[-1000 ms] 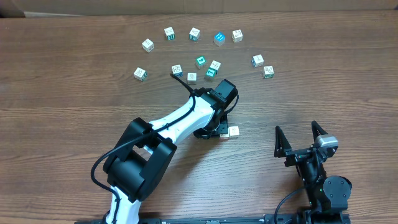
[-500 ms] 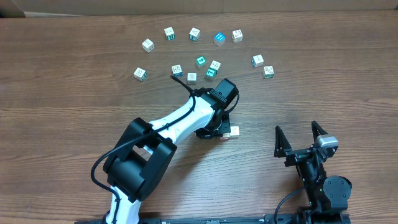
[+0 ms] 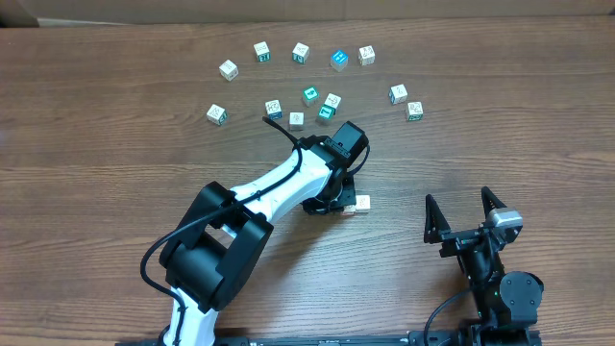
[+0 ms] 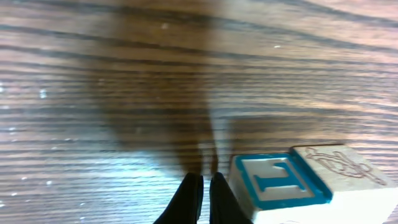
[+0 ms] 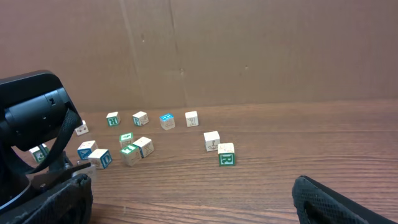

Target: Form a horizontal line

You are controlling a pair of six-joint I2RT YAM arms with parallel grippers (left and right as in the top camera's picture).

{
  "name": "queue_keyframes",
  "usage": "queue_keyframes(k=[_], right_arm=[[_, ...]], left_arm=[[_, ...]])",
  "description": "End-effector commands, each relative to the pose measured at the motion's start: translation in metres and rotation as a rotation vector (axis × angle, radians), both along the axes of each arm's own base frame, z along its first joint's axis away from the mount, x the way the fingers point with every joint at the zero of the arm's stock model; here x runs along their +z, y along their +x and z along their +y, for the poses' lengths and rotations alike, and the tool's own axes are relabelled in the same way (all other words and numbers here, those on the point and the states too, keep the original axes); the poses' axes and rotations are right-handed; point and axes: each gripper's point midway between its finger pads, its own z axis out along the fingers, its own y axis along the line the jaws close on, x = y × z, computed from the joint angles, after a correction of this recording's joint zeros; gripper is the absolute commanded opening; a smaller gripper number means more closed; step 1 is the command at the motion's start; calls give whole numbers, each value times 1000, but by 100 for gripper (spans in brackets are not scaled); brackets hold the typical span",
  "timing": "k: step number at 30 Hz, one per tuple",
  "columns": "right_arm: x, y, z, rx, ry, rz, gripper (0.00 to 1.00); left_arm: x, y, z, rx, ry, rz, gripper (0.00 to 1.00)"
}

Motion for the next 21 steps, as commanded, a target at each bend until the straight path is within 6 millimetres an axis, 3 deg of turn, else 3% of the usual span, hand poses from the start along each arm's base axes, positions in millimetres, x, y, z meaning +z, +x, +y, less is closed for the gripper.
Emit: queue_keyframes(k=[1,5,12,21], right_arm=[[-2,0,2,11,6,-2,100],[-2,0,2,11,6,-2,100],[-2,0,2,11,6,-2,100],[-2,0,2,11,6,-3,100]], left_arm=[[-2,0,11,23,55,-15,4],[-2,-8,18,14,80,17,4],[0,-40,14,-6,59,148,4],[1,-63,-10,-84,32,166,4]])
